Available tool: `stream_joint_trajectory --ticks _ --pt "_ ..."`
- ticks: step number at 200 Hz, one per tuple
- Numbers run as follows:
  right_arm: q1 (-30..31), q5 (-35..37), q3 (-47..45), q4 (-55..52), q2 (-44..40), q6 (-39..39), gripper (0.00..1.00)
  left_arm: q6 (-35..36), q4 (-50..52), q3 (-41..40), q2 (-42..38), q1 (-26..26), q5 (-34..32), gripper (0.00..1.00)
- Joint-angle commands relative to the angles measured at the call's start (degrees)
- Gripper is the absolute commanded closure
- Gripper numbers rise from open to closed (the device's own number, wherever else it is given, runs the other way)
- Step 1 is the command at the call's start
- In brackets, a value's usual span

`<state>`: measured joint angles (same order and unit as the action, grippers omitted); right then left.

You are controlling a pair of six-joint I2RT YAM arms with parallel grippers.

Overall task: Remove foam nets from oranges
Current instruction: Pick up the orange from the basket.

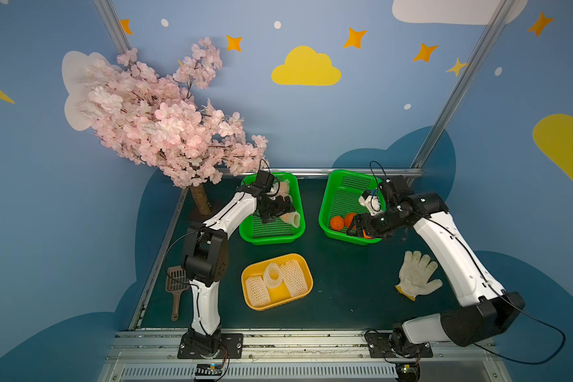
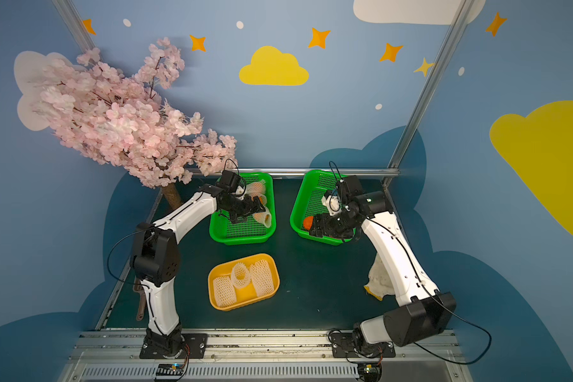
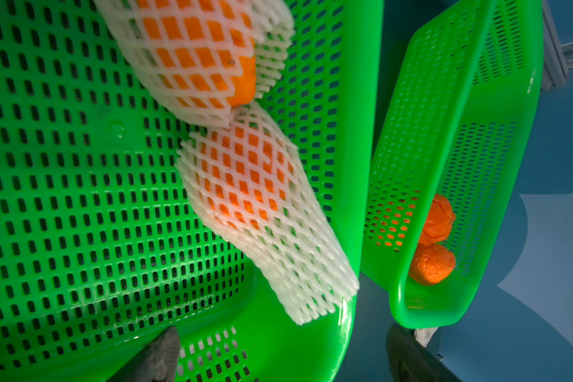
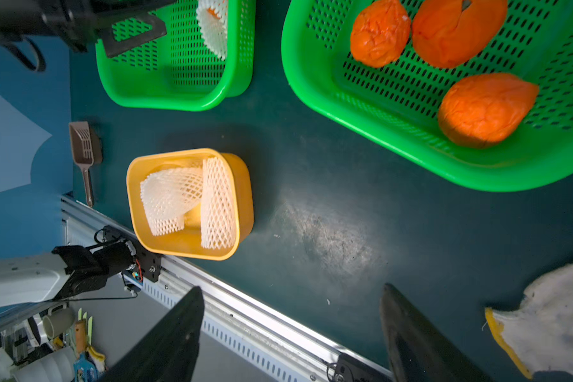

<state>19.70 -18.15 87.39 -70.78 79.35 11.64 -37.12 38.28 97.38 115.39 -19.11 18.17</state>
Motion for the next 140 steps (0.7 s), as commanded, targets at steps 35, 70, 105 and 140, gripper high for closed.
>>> stream_joint_trajectory --ticks 35,70,105,140 --pt "3.8 -2.4 -9.5 1.7 -10.3 5.1 0.18 -12.3 -6.5 1.0 4.3 0.7 0.3 0.03" --pt "5.9 -1.8 -12.3 1.1 -13.2 6.2 0.18 -18.6 -11.1 0.3 6.6 0.9 -0.9 0.03" --pt "6.4 -2.1 -13.4 1.0 -14.8 7.2 0.18 -23.1 -12.8 -0.6 7.8 1.2 -3.4 0.04" --pt "7.1 -2.6 -14.4 1.4 -15.3 7.5 0.18 -25.9 -13.0 2.7 11.0 1.1 -4.1 0.07"
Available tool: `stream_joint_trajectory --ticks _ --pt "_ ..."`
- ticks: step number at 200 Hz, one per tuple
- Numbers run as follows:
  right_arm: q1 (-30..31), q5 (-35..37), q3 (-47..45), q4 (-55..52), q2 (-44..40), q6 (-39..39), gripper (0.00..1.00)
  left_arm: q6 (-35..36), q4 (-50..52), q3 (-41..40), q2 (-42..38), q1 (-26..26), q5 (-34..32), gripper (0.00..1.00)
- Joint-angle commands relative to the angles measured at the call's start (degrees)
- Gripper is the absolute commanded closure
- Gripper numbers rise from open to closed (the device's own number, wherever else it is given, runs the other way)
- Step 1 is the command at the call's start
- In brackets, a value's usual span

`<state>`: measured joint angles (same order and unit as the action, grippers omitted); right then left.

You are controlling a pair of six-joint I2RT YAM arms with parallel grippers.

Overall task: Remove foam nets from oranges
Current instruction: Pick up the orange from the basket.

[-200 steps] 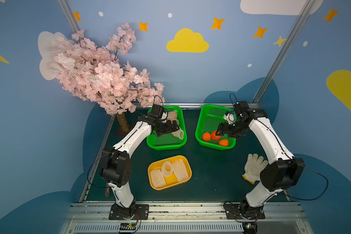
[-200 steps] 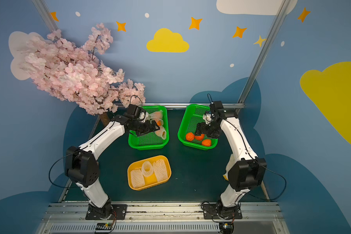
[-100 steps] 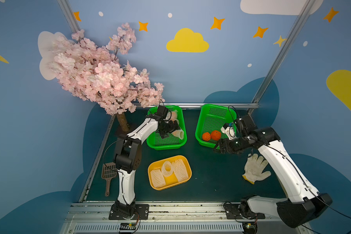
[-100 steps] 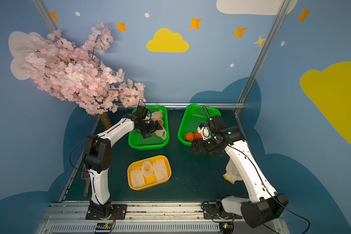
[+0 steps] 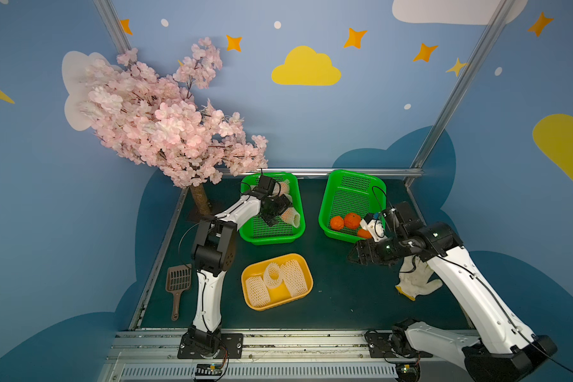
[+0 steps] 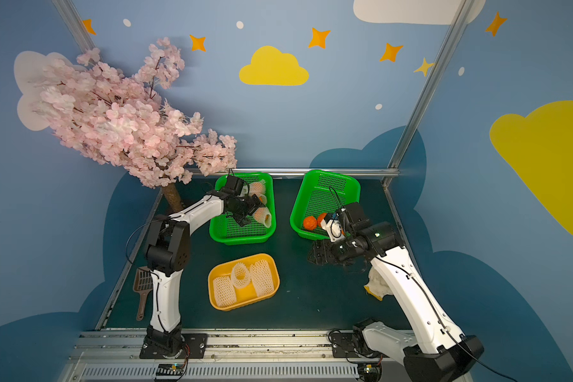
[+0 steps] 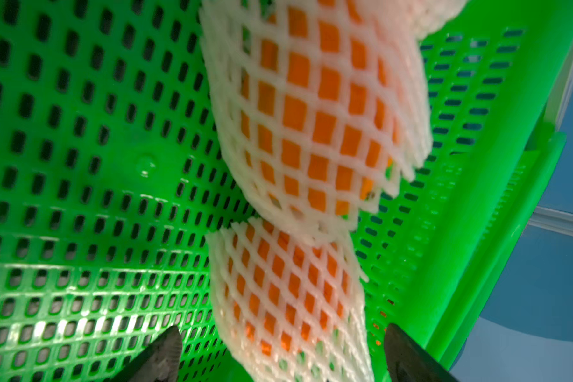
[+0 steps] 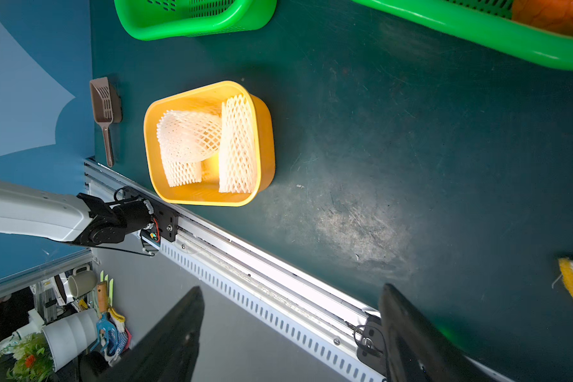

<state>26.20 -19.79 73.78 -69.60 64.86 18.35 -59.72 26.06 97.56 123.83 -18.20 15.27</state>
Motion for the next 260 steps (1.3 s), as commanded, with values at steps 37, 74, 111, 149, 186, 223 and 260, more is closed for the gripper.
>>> stream_joint_trajectory --ticks 37,74,111,149,186,223,260 --pt "0.8 -0.7 -1.3 0.0 -1.0 0.6 0.18 -2.1 6.0 10.1 7.5 -0.5 -1.5 0.11" --pt "0.9 -1.0 -2.2 0.2 -1.7 0.5 0.18 -1.6 8.0 11.6 8.6 -1.1 -4.3 0.23" --pt "0.9 -0.6 -3.5 1.8 -2.9 0.8 0.18 0.1 8.2 11.7 8.2 -1.3 -3.9 0.42" --pt "0.8 0.9 -5.6 5.1 -5.8 1.1 0.18 3.7 8.2 10.7 4.1 -1.3 -4.0 0.45" --pt "0.7 1.5 -7.7 7.6 -8.1 1.9 0.18 5.5 5.4 6.0 -2.8 -1.6 -2.6 0.46" --pt "0.4 0.4 -7.9 7.8 -7.3 2.0 0.18 7.0 5.0 2.7 -9.4 -2.3 -2.3 0.46" --pt "-0.2 -0.3 -7.6 7.9 -7.7 2.5 0.18 8.8 6.8 1.1 -15.3 -4.2 1.3 0.46"
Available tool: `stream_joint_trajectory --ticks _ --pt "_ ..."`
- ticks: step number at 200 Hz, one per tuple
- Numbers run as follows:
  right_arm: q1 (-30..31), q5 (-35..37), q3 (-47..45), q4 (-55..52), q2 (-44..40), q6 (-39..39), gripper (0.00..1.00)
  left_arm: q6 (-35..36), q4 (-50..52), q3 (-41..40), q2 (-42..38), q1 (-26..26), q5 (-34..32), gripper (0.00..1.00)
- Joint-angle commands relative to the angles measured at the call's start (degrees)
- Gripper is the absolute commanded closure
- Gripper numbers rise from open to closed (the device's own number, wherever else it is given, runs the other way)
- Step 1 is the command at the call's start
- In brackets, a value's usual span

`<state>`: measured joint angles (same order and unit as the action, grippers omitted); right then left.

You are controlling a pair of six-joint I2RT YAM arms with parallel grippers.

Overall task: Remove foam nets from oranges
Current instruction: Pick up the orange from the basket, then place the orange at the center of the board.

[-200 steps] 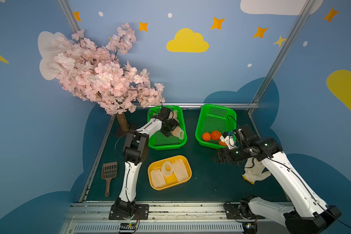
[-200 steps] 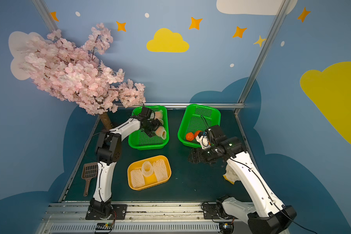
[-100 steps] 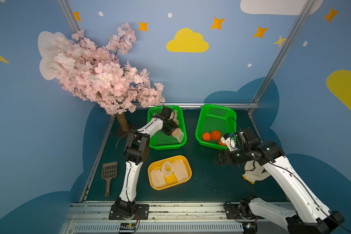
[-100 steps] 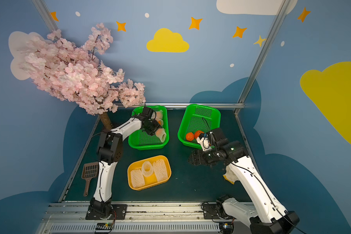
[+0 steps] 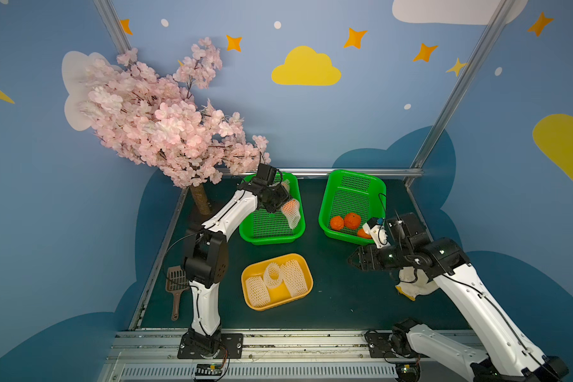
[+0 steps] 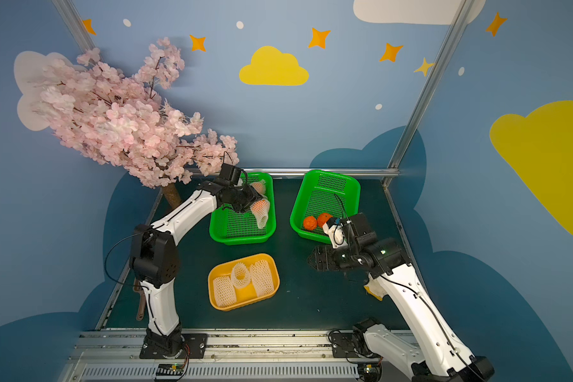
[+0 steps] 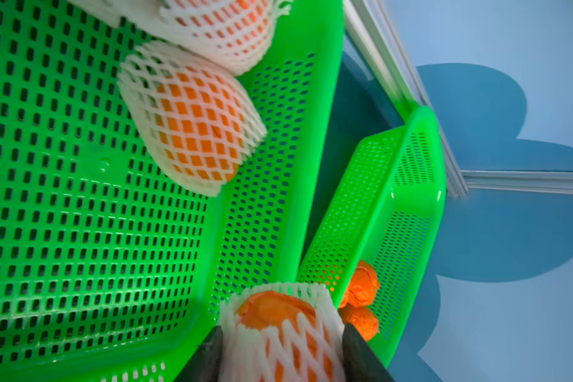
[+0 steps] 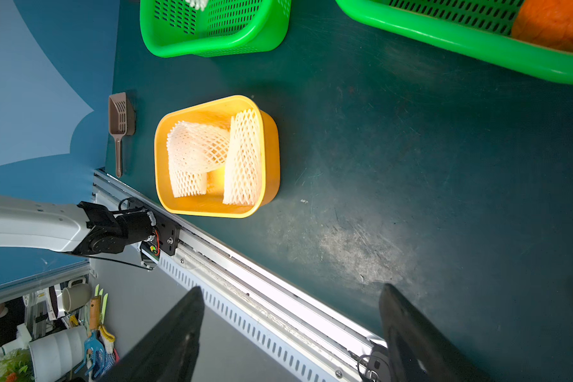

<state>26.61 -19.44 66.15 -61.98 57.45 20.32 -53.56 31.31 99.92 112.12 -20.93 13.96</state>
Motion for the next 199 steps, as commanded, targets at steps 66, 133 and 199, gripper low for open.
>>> stream_joint_trajectory --ticks 66,133,199 --pt "-11.4 -3.5 -2.4 -1.4 -3.2 4.8 0.18 0.5 0.0 -11.7 -15.1 -12.6 5.3 0.47" --pt "-20.0 -11.9 1.0 12.6 15.5 6.3 0.51 -5.5 -5.8 -20.7 -16.6 -25.0 5.5 0.48" --pt "-22.4 -17.3 -0.4 3.3 15.1 -2.9 0.56 -11.0 -13.7 -24.4 -8.5 -28.2 5.9 0.47"
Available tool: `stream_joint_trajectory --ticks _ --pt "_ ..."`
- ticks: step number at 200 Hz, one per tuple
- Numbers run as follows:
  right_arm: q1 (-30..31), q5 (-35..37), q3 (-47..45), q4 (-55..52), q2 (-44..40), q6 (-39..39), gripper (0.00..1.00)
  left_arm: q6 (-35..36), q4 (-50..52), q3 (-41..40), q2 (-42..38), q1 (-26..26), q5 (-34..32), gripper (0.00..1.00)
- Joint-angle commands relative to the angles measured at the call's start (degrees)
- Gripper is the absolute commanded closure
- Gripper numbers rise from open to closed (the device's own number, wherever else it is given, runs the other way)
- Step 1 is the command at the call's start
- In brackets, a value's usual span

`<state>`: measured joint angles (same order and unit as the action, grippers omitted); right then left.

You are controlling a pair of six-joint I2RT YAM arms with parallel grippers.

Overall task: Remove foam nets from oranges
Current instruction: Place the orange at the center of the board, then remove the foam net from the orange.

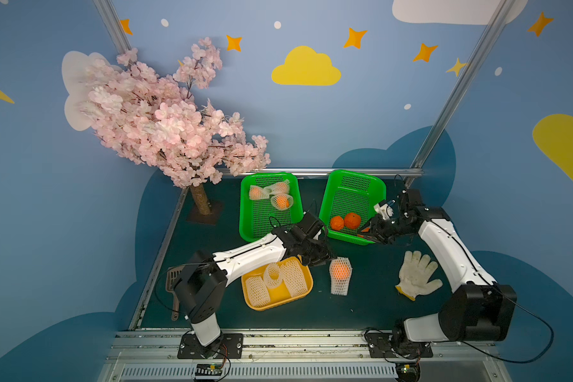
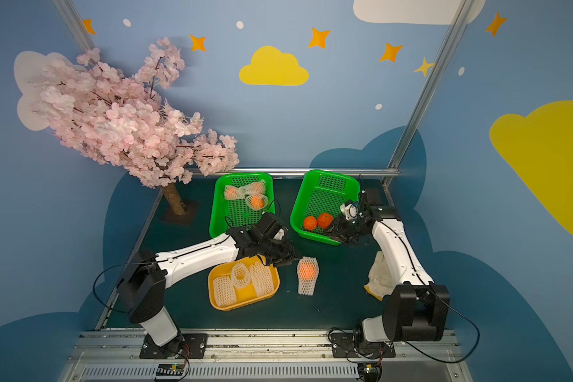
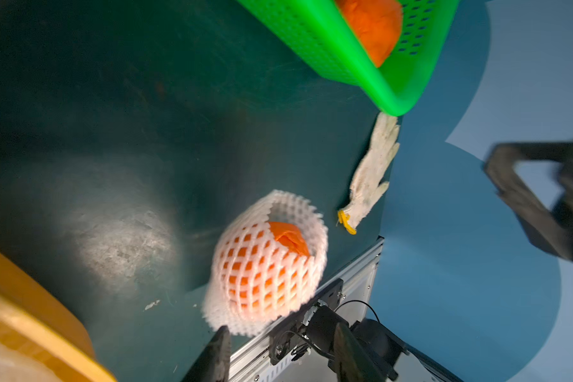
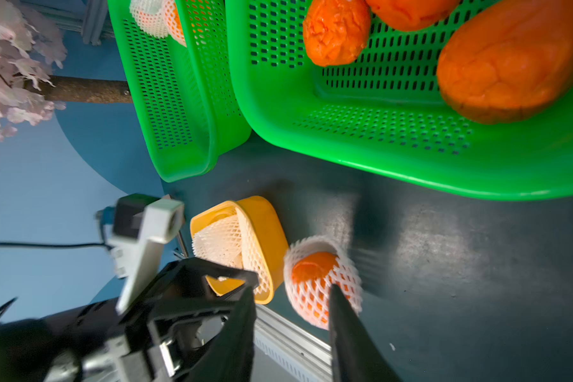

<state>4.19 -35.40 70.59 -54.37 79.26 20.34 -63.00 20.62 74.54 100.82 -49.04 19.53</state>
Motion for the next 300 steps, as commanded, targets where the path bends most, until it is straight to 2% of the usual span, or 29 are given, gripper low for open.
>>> stream_joint_trajectory --ticks 1,18,52,79,101,144,170,184,202,221,239,250,300 --pt "0.0 -1.4 -5.1 -4.3 -6.9 -2.9 0.55 -1.6 -3.1 1.1 3.1 -0.1 0.3 0.47" --pt "0.3 -2.7 -9.9 -4.8 -9.7 -3.2 0.52 -0.8 -2.7 2.7 4.4 -0.1 -0.1 0.44" --pt "0.2 -1.8 -16.0 -6.9 -14.7 -4.2 0.46 3.0 0.5 4.7 3.2 -0.1 -1.9 0.30" --pt "0.3 -1.9 -19.1 -5.9 -17.2 -4.3 0.42 10.0 2.1 5.1 1.2 -0.3 -3.9 0.22" --pt "0.2 -2.1 -19.1 -5.9 -18.0 -4.3 0.41 20.9 6.0 7.6 1.2 -0.3 -3.0 0.20" --pt "0.1 -3.1 -19.0 -6.9 -17.1 -4.1 0.40 51.1 15.3 12.0 -0.3 -1.3 -0.2 0.20" --pt "-0.1 -3.7 -19.1 -7.2 -17.6 -3.3 0.38 72.6 14.4 6.8 -4.5 -4.4 -0.7 0.19" --pt "-0.1 -4.9 -19.3 -6.8 -17.5 -2.9 0.38 80.2 9.0 1.2 -7.2 -5.7 -1.5 0.16" --pt "-0.1 -5.8 -19.6 -7.0 -17.1 -2.9 0.37 84.8 3.3 -3.2 -9.3 -5.9 -2.9 0.13" --pt "-0.3 -5.8 -19.8 -7.4 -17.0 -3.4 0.37 90.3 2.8 -4.2 -9.1 -7.1 -1.6 0.12" --pt "-0.4 -6.2 -19.7 -7.6 -17.2 -3.6 0.37 95.0 1.3 -5.7 -7.6 -9.9 -5.4 0.10" --pt "-0.6 -6.4 -19.9 -7.7 -17.5 -3.7 0.36 96.4 -0.1 -6.0 -6.0 -10.7 -8.7 0.10" --pt "-1.3 -8.0 -20.5 -8.0 -18.2 -3.7 0.36 101.3 -6.4 -4.3 0.7 -13.5 -13.8 0.11"
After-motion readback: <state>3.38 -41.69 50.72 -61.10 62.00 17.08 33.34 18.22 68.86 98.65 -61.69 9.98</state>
